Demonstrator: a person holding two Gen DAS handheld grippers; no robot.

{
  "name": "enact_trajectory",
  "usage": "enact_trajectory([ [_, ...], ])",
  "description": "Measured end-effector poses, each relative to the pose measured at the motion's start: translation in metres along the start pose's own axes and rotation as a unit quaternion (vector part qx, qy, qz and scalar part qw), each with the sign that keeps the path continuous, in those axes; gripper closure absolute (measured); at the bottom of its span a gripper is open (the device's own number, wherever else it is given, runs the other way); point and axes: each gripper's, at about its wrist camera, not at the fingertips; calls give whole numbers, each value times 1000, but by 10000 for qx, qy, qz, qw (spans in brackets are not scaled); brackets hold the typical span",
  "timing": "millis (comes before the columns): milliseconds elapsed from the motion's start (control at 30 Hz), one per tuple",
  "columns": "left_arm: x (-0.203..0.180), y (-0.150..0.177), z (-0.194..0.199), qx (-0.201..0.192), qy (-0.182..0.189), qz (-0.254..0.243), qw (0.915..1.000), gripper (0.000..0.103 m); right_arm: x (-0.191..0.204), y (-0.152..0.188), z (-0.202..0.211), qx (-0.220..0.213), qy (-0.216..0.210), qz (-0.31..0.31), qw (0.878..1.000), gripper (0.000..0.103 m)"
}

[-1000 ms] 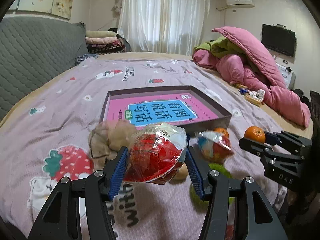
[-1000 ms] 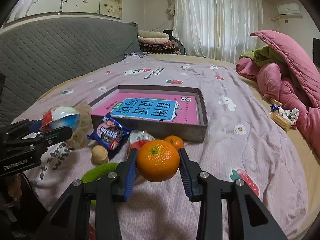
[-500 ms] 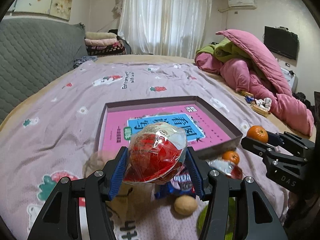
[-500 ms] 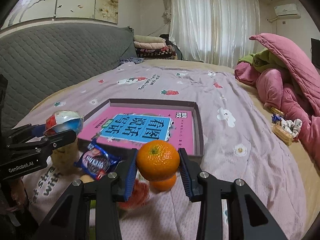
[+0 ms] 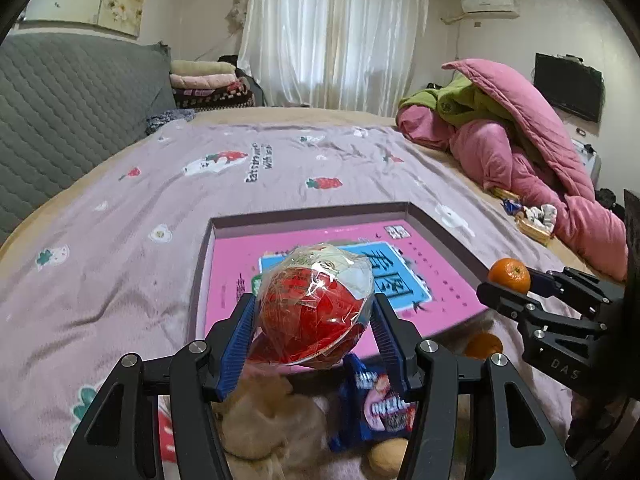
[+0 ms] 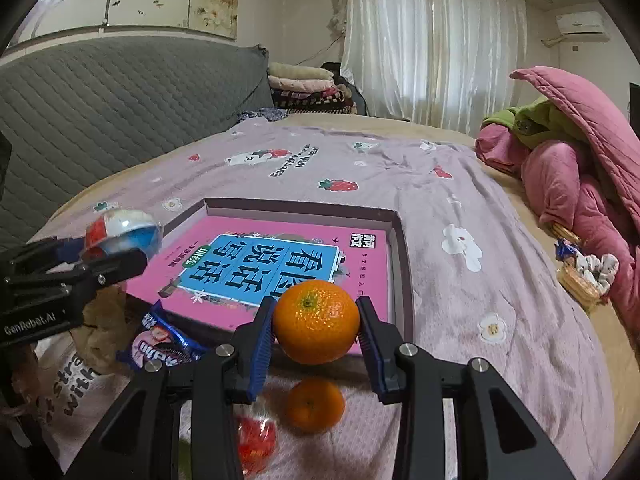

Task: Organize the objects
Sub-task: 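Lift and carry the red ball and the orange over the grey tray with both grippers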

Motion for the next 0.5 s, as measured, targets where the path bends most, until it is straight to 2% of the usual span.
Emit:
enact_trajectory([
  [167, 7, -9, -12, -1, -90, -9, 10000, 44, -1, -6, -13, 14, 0, 88, 10000, 63],
  [500, 21, -14, -48, 373, -113, 178, 9991, 44, -2, -9, -44, 272, -218, 144, 9993, 63],
])
Point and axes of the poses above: each gripper's, at about its wrist camera, not at the fingertips, and z roughly against the way its jaws point, x to its left, y to its underside, and after that the axes turned 10 degrees about -x, right-handed
